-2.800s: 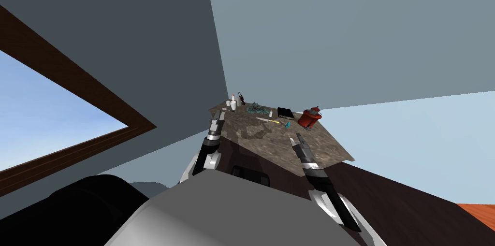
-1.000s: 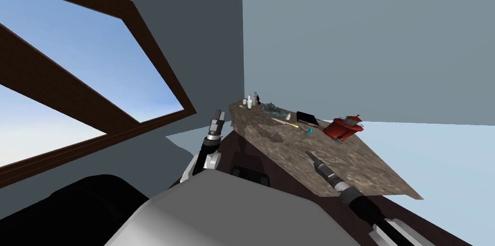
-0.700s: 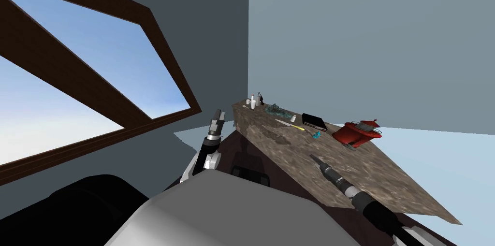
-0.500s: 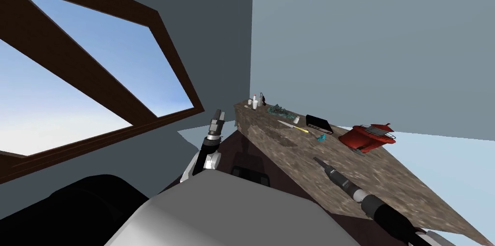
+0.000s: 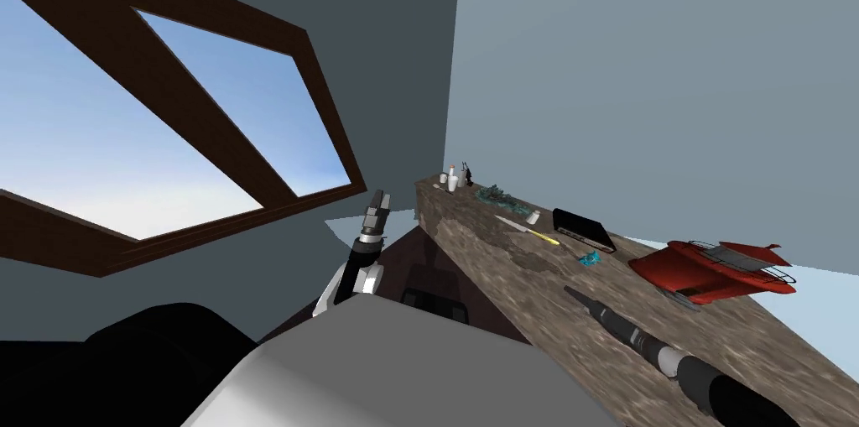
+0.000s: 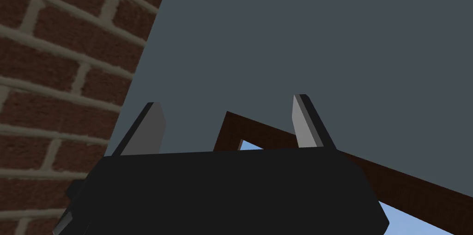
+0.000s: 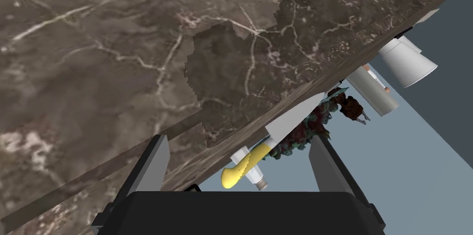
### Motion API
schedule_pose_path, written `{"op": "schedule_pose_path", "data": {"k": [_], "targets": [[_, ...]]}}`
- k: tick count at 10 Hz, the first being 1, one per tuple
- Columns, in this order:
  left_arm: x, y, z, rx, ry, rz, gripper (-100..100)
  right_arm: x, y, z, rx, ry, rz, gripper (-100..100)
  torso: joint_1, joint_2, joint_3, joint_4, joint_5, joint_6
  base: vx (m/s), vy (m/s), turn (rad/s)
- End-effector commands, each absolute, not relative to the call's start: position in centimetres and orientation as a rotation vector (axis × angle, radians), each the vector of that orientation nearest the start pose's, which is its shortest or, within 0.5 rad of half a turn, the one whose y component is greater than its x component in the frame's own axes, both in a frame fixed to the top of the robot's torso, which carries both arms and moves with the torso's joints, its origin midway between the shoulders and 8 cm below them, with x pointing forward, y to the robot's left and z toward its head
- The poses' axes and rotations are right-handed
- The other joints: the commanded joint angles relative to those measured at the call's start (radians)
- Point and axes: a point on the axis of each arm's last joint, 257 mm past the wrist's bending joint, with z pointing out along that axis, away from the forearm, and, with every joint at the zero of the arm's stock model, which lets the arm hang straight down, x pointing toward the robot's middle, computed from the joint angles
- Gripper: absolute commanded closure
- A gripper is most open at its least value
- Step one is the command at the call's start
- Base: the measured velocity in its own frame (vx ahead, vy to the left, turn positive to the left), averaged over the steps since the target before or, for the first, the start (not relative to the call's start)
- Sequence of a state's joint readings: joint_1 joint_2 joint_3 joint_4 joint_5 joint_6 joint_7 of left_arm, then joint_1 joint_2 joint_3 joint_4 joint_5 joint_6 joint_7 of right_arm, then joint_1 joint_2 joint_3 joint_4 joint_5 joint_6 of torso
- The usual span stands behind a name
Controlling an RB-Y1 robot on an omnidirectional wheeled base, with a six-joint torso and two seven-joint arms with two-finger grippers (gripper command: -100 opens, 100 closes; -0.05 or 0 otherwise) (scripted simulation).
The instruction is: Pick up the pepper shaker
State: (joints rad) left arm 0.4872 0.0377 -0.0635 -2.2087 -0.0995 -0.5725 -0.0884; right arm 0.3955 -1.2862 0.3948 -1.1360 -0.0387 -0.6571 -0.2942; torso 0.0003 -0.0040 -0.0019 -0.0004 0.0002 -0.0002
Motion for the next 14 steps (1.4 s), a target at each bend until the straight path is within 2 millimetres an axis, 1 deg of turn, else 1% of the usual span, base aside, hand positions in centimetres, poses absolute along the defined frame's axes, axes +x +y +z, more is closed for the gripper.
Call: {"op": "schedule_pose_path", "data": {"k": [1,2,3,4,6,7,9,10,12,13,14], "targets": [[35.1,24.0,0.8,-0.525,0.716,-1.236,0,28.7,-57.5,-33.8,0.625,2.212,0.534,-100,0.0,0.0,0.0,0.0,0.0,0.0,0.057,0.007,0.131],[35.1,24.0,0.8,-0.525,0.716,-1.235,0,27.6,-59.4,-33.6,0.6,2.265,0.47,-100,-0.001,0.0,0.0,0.0,0.0,0.001,0.063,0.001,0.272],[35.1,24.0,0.8,-0.525,0.716,-1.236,0,27.6,-59.8,-33.4,0.597,2.268,0.458,-100,-0.001,-0.001,0.0,0.0,0.0,0.0,0.054,-0.011,0.135],[35.0,24.0,0.8,-0.525,0.716,-1.235,0,26.6,-61.8,-32.9,0.567,2.32,0.39,-100,-0.002,0.0,0.0,0.0,-0.001,0.001,0.075,-0.006,0.219],[35.1,24.0,0.8,-0.525,0.716,-1.235,0,24.1,-65.5,-32.1,0.531,2.411,0.258,-100,-0.002,-0.005,-0.003,-0.001,0.0,-0.001,0.155,-0.02,0.369],[35.0,24.0,0.8,-0.525,0.716,-1.235,0,24.2,-65.9,-31.7,0.523,2.414,0.247,-100,-0.003,-0.008,-0.005,-0.002,-0.001,0.0,0.115,-0.052,0.11],[35.0,24.0,0.8,-0.525,0.716,-1.235,0,21.9,-68.9,-30.7,0.486,2.497,0.128,-100,-0.004,-0.004,-0.002,-0.001,-0.001,0.0,0.114,-0.073,0.288],[35.0,24.0,0.8,-0.525,0.716,-1.235,0,22.0,-69.1,-30.4,0.481,2.498,0.12,-100,-0.006,-0.006,-0.003,-0.001,-0.001,0.0,0.121,-0.074,0.141],[35.0,24.0,0.8,-0.525,0.716,-1.235,0,19.9,-71.7,-29.3,0.446,2.569,0.015,-100,-0.003,-0.006,-0.003,-0.001,-0.001,0.0,0.145,-0.07,0.262],[35.0,24.0,0.8,-0.525,0.716,-1.235,0,19.9,-71.7,-29.3,0.446,2.569,0.015,-100,-0.006,-0.008,-0.005,-0.002,-0.001,0.0,0.114,-0.085,0.102],[35.0,24.0,0.8,-0.525,0.716,-1.235,0,18.9,-72.7,-28.9,0.431,2.601,-0.029,-100,-0.005,-0.005,-0.003,-0.001,-0.002,0.002,0.111,-0.054,0.192]]}}
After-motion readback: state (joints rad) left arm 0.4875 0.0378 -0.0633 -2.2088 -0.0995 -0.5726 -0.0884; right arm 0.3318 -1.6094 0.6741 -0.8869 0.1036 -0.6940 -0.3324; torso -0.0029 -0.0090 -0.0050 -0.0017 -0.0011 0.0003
